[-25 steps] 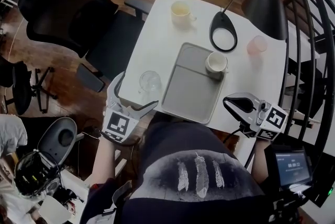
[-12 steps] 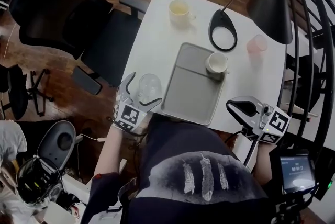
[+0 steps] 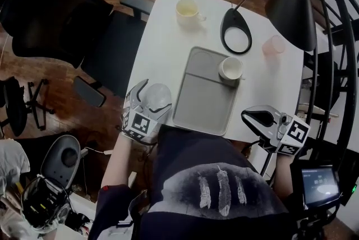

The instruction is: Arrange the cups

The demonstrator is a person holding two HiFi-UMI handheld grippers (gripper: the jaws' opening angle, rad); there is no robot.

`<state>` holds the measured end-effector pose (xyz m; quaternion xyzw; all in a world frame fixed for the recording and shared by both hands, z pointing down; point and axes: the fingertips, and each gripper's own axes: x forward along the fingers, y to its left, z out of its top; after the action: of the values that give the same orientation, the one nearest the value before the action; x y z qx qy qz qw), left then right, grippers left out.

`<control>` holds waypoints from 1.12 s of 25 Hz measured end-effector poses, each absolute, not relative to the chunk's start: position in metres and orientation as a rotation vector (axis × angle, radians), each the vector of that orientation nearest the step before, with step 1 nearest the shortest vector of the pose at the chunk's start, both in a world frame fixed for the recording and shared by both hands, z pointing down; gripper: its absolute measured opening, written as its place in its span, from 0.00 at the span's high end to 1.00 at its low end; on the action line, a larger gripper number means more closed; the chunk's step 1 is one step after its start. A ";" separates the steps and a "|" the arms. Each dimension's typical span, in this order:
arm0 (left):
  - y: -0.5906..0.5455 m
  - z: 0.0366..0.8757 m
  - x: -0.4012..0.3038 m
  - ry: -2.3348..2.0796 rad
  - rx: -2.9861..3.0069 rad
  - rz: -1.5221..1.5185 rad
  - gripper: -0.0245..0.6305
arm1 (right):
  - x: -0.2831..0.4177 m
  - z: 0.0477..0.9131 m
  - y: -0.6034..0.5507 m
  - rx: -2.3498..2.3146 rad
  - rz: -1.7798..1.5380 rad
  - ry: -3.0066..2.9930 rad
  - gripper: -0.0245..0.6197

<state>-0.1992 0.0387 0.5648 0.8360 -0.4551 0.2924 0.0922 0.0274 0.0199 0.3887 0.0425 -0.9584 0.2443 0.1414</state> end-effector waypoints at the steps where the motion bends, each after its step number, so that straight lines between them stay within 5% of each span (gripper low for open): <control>1: 0.038 0.565 -0.199 -1.345 2.490 0.875 0.19 | 0.027 0.389 0.020 0.125 0.707 -2.766 0.96; 6: 0.038 0.568 -0.193 -1.290 2.536 0.945 0.37 | 0.024 0.388 0.020 0.140 0.719 -2.761 0.96; 28: 0.029 0.570 -0.197 -1.197 2.498 0.947 0.39 | 0.030 0.397 0.018 0.223 0.768 -2.763 0.96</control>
<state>-0.1970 0.0288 0.5700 0.8485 -0.4065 0.3215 0.1068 0.0299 0.0179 0.3969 0.0768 -0.9522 0.2646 0.1322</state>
